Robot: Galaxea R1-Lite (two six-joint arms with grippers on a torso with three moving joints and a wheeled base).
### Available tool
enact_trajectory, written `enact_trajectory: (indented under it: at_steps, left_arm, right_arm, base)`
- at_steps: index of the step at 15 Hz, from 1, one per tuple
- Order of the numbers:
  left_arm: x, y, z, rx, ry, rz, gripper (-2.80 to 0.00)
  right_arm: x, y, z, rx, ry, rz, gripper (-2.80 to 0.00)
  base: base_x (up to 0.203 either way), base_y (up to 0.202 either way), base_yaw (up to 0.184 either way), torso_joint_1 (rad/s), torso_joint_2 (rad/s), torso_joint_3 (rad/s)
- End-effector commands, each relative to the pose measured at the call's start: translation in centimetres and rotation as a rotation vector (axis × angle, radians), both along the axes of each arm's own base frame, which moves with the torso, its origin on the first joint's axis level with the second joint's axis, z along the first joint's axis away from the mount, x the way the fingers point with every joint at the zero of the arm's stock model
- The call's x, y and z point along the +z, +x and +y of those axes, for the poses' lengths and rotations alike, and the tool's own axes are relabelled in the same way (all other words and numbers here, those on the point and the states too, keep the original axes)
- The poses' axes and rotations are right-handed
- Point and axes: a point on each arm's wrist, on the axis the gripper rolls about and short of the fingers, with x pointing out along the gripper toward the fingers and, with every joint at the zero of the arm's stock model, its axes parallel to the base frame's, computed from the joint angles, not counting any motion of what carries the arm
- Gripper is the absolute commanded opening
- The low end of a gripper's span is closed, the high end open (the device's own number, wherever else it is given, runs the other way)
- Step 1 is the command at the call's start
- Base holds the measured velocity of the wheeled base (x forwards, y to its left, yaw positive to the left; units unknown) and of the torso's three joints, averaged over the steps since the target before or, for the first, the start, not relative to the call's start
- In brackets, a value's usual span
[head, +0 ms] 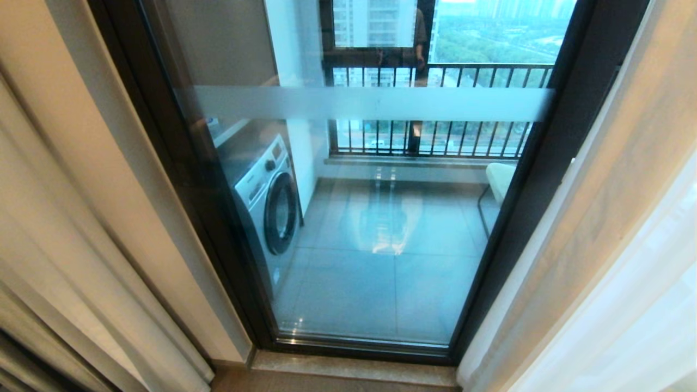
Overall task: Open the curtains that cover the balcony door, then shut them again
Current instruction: Close the inner curtains on both sides
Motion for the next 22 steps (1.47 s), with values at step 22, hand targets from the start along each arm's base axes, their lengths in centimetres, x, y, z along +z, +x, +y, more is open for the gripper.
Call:
enact_trajectory:
  at_steps: [22]
  left_arm:
    - [0.0,0.0,0.0,0.0,0.002,0.0,-2.8]
  right_arm:
    - [0.0,0.0,0.0,-0.001,-0.004,0.0,-2.8]
  base:
    - [0.025,0.048,-0.001,0.001,0.0,0.003]
